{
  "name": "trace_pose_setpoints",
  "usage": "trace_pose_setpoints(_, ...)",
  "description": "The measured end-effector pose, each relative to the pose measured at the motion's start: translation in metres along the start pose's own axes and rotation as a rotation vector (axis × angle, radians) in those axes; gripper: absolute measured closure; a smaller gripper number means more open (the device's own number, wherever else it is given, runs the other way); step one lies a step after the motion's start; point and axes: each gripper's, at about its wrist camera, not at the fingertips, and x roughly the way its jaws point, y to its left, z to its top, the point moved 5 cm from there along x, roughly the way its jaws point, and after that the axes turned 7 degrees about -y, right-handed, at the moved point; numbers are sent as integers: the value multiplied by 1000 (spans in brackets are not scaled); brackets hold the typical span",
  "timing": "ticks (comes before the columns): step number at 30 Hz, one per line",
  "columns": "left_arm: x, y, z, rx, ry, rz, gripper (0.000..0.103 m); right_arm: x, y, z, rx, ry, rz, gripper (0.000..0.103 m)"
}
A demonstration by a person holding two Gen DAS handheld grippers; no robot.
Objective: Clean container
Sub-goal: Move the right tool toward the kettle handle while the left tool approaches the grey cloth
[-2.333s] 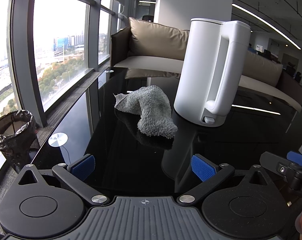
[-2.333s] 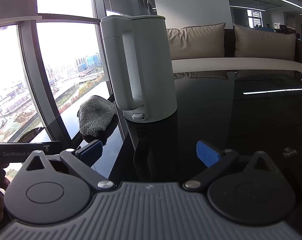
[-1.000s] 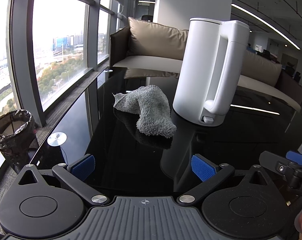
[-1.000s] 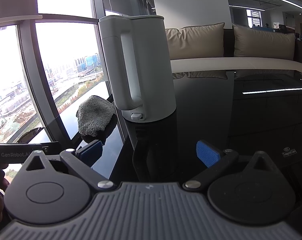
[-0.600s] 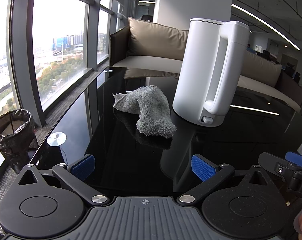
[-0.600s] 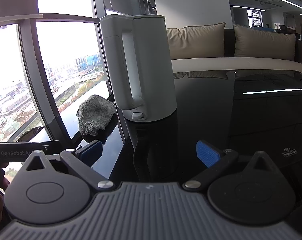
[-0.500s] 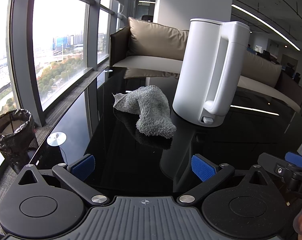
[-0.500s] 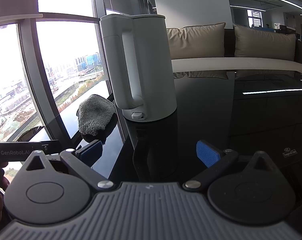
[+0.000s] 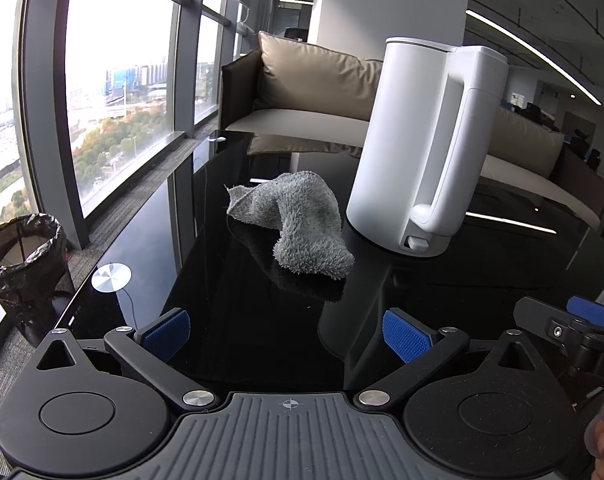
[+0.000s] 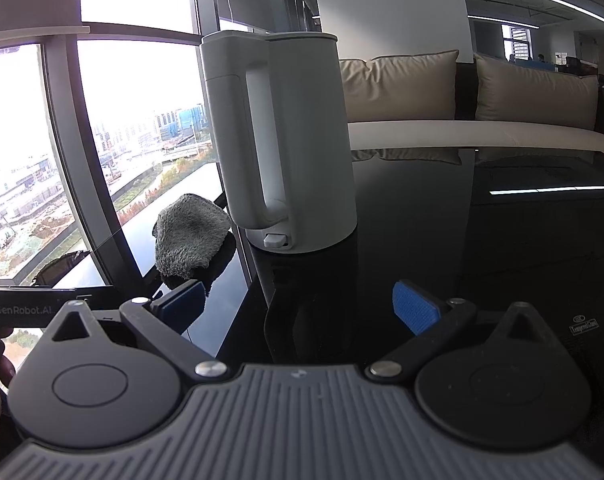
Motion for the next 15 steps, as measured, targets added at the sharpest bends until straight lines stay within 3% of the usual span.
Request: trace_pose_setpoints(15, 8, 2, 8, 1, 5, -13, 1, 18, 4, 7, -31, -12, 27, 1)
